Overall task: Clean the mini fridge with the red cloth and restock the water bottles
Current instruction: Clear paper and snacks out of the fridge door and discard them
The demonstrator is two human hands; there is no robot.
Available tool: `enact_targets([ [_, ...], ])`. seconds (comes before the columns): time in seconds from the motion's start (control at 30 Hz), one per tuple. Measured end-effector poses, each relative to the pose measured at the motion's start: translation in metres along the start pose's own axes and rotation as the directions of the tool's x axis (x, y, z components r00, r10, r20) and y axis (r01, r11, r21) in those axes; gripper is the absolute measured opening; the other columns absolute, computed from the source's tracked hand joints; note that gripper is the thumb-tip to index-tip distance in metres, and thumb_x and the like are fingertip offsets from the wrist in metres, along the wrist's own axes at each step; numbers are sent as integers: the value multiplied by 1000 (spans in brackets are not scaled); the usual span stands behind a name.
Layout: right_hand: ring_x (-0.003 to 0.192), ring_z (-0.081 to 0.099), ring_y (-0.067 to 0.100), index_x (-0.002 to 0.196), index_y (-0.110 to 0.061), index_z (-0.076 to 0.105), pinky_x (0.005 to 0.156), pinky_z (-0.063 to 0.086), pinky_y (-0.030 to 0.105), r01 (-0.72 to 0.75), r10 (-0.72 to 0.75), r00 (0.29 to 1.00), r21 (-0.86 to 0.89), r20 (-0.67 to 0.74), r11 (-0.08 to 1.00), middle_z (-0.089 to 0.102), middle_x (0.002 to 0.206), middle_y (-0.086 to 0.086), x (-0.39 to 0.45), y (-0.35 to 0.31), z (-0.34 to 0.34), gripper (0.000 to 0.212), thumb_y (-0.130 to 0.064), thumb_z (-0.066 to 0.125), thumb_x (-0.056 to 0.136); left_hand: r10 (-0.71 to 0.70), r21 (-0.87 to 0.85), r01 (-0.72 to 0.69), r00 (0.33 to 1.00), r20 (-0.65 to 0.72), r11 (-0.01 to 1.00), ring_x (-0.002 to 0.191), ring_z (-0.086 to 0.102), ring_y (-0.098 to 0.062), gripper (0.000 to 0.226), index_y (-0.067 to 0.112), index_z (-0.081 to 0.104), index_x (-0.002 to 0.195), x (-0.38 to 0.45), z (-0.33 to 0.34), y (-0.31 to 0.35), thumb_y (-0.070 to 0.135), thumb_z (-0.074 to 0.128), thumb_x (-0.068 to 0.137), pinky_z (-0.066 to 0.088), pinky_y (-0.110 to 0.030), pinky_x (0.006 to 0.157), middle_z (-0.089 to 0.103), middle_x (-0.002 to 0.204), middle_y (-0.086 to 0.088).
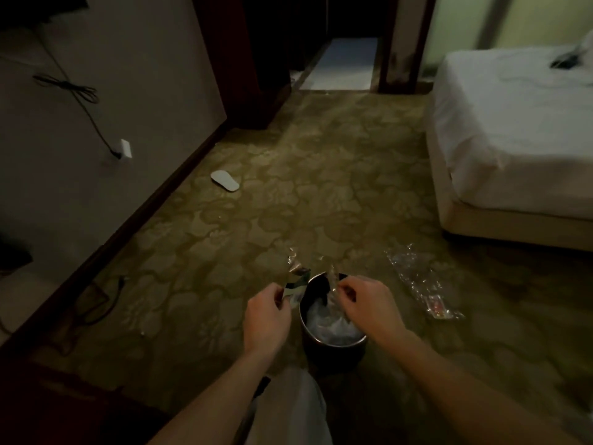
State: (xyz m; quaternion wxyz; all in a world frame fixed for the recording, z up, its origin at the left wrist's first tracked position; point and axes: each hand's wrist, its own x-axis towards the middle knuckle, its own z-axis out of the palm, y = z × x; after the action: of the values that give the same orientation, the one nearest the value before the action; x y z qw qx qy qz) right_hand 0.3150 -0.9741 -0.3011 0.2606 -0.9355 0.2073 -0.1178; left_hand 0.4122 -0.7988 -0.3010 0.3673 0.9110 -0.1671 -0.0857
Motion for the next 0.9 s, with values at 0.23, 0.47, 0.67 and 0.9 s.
enact_targets([
  [0.23,71,58,4,93,-26,66,66,54,27,-103,109,985,-54,131,993,63,82,-9,34,59,48,14,-32,54,94,-71,62,67,994,82,996,76,59,-3,2,23,65,91,45,61,-18,24,64,92,55,-27,68,63,83,11],
  [0.47,72,62,9,100,-23,66,66,57,34,-204,208,948,-40,242,978,68,87,-4,51,98,76,16,-34,58,93,-85,31,80,978,191,996,99,60,-7,25,21,62,116,73,107,-32,19,66,91,55,-28,86,63,108,9],
  [0.67,104,62,18,129,-23,57,80,52,32,-231,243,922,-76,302,970,66,117,0,34,105,83,42,-37,61,90,-78,52,68,972,222,996,111,59,-11,37,19,57,129,66,119,-38,20,63,92,54,-36,93,63,121,4],
  [0.9,102,62,19,130,-21,57,80,54,35,-144,166,945,-96,283,985,66,117,1,21,68,61,39,-30,60,92,-58,76,47,987,148,996,102,60,-12,28,19,61,122,41,78,-31,23,61,94,52,-31,85,65,117,3],
])
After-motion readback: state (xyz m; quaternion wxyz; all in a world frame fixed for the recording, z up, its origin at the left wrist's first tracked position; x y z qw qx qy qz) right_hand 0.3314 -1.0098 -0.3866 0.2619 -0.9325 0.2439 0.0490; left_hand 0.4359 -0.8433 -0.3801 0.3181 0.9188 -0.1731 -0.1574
